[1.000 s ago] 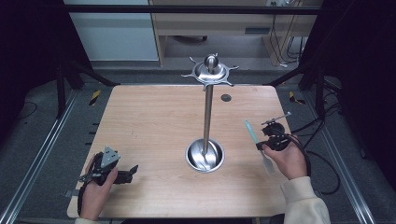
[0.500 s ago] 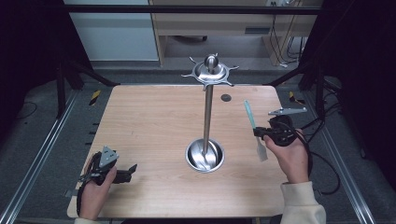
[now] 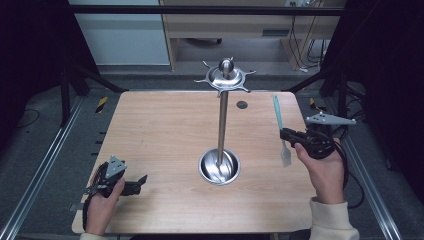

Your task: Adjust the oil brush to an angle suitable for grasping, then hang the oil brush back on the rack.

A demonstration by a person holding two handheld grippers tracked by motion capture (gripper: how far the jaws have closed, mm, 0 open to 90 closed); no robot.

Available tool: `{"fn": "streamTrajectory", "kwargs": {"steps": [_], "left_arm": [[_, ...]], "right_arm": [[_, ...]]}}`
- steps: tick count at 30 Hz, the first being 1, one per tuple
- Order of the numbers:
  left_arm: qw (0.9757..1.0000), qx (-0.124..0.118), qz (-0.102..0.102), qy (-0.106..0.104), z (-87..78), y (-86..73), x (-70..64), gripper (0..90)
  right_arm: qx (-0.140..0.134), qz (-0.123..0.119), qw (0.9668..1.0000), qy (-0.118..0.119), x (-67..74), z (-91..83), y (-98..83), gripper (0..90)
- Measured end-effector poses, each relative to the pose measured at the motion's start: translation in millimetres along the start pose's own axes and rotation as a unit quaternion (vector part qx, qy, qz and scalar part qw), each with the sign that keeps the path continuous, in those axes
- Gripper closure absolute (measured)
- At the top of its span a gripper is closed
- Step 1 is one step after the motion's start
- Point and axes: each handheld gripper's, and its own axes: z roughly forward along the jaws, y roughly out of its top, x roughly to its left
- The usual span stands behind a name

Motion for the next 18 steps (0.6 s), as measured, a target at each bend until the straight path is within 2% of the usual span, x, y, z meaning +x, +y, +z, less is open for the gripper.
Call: {"fn": "streamTrajectory", "kwargs": {"steps": [9, 11, 18], "left_arm": [[1.0000, 0.002, 0.007, 0.000, 0.8, 0.4, -2.1, 2.5], [1.0000, 0.002, 0.007, 0.001, 0.2, 0.2, -1.5, 2.5], [1.0000, 0.002, 0.005, 0.004, -0.3, 0.2, -0.4, 2.5]], "right_arm": [[-0.022, -0.006, 0.9997, -0.007, 1.2, -9.9, -1.4, 82.2], [-0.038, -0.003, 0.9993, 0.001, 2.9, -17.6, 0.8, 82.2], [-0.061, -0.009, 0.9980, 0.012, 8.8, -29.3, 5.4, 82.2]]}}
